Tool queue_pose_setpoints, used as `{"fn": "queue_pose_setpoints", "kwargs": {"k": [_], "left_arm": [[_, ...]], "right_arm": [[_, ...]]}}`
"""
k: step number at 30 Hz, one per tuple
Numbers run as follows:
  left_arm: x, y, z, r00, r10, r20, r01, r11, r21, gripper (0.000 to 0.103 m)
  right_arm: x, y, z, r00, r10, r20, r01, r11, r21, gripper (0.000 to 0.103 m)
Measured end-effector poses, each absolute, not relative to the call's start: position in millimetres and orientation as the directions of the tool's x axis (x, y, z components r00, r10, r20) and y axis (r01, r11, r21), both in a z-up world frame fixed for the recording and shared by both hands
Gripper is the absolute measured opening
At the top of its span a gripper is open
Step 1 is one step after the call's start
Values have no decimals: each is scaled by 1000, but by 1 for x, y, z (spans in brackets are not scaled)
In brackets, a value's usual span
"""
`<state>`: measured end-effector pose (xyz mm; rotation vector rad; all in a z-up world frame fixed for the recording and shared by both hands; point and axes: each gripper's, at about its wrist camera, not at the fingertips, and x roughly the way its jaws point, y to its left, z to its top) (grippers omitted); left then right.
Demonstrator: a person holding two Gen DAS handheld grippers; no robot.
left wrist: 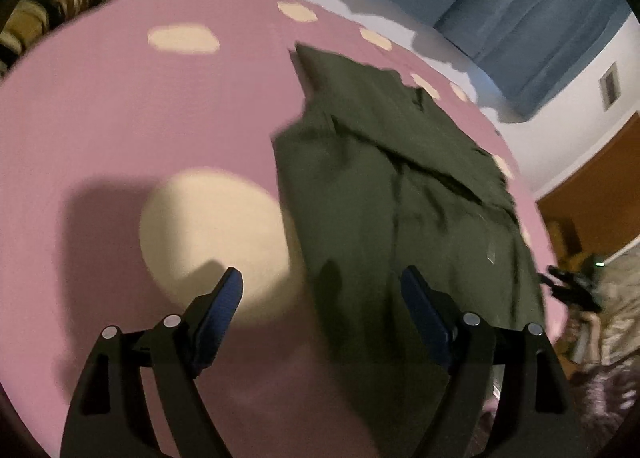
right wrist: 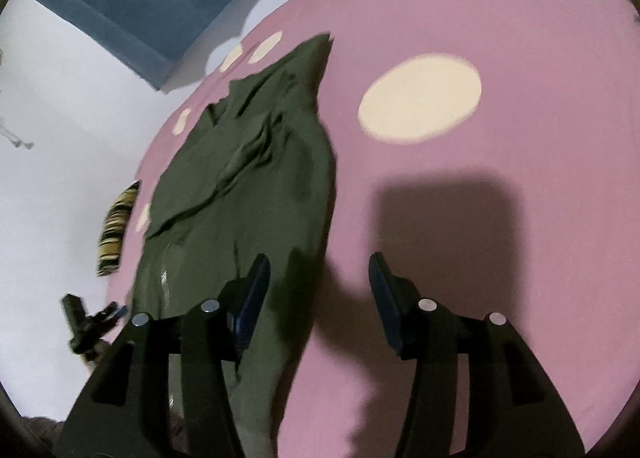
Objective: Fold small clothes
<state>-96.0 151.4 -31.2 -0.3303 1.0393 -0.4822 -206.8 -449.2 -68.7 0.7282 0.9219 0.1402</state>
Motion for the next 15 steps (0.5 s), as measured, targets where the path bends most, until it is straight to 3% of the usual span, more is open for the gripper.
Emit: {"fn": "queue_pose_setpoints", "kwargs": {"k": [5, 10, 15], "left_arm": [[-115, 153, -50, 338, -633, -697, 214, 773, -598, 80], [-124, 140, -57, 237, -765, -599, 252, 643, -723, 81], [-124, 119, -59, 204, -782, -589, 304, 623, -721, 81]], "right_arm": [[-218, -432, -83, 570, 511, -643, 114, 726, 678, 55], [-219, -411, -84, 529, 604, -596, 20, 693, 721, 59], [-216, -394, -88, 473, 682, -558, -44, 651, 757, 61]]}}
